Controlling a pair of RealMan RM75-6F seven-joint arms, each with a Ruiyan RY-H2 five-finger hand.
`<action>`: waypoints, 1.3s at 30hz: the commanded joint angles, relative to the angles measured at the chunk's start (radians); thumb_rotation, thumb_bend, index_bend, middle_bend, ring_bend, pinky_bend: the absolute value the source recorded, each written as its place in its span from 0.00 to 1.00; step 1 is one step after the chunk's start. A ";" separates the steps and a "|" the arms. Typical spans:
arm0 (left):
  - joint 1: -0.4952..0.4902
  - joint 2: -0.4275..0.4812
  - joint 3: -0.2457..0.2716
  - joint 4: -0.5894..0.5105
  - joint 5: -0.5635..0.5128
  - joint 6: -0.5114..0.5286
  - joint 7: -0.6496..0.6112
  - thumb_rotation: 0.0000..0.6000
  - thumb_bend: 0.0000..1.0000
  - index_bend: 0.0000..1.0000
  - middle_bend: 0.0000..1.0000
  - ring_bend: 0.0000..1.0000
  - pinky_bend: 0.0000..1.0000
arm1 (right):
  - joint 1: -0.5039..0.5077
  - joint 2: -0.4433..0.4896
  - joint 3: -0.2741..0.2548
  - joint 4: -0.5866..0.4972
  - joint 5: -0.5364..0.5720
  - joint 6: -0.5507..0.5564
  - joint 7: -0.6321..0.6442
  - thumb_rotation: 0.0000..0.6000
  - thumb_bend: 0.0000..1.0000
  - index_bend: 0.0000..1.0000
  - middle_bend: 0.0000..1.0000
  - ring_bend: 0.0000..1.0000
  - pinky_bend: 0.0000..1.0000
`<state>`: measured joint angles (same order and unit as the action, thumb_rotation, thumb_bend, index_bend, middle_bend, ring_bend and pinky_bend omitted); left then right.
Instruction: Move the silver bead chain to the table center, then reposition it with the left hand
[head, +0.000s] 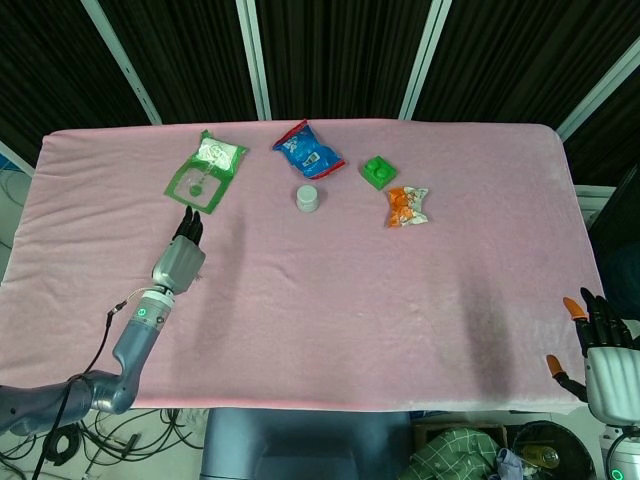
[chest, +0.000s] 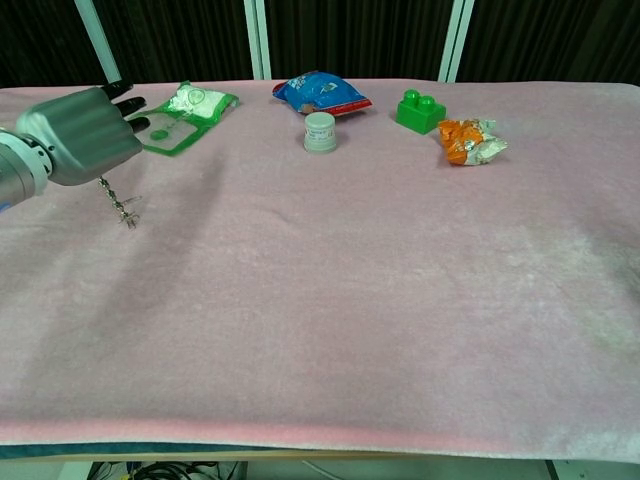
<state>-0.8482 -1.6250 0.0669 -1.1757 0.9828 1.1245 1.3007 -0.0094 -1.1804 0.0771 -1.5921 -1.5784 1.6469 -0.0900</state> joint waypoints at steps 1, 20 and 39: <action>0.003 -0.006 -0.005 0.010 0.003 -0.007 0.001 1.00 0.41 0.63 0.14 0.00 0.00 | 0.000 0.000 0.000 -0.001 0.000 0.001 0.000 1.00 0.18 0.12 0.00 0.01 0.18; 0.018 -0.025 -0.032 0.031 0.021 -0.033 0.031 1.00 0.41 0.64 0.15 0.00 0.00 | -0.002 0.002 0.002 -0.004 -0.005 0.008 0.003 1.00 0.18 0.12 0.00 0.01 0.18; 0.019 0.083 -0.089 -0.044 0.010 0.002 0.070 1.00 0.41 0.64 0.15 0.00 0.00 | -0.003 0.002 0.003 -0.009 -0.008 0.012 -0.002 1.00 0.18 0.12 0.00 0.01 0.18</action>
<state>-0.8279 -1.5439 -0.0156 -1.2292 1.0000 1.1317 1.3732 -0.0125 -1.1779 0.0797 -1.6017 -1.5864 1.6592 -0.0923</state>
